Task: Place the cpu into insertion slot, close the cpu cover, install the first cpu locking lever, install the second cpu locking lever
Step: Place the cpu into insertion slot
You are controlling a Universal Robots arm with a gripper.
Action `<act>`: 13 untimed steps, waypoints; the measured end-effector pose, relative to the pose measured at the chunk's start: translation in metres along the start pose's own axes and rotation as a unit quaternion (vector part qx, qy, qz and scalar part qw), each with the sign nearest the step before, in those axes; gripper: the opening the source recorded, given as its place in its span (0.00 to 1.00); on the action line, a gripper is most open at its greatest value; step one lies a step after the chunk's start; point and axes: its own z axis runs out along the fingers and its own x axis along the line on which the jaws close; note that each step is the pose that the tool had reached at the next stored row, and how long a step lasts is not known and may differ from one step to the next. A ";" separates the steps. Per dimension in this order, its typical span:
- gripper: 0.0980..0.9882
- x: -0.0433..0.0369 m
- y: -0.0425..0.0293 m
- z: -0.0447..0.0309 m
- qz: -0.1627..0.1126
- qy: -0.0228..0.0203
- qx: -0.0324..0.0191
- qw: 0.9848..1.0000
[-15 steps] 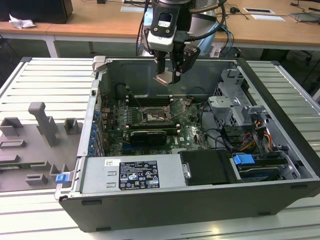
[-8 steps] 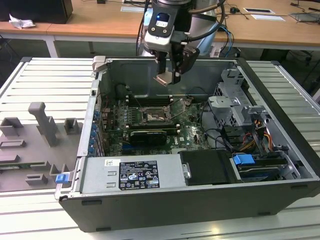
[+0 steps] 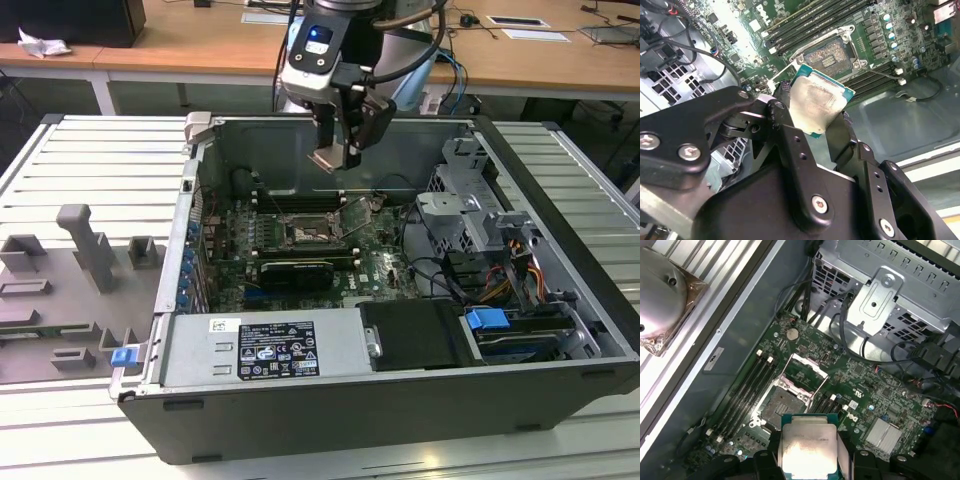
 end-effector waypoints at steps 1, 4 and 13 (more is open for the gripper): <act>0.48 0.0000 0.0000 0.0002 0.005 0.000 0.000 1.000; 0.48 0.0000 0.0000 0.0011 0.008 -0.001 0.000 1.000; 0.48 0.0000 -0.0002 0.0035 0.054 -0.005 -0.001 0.999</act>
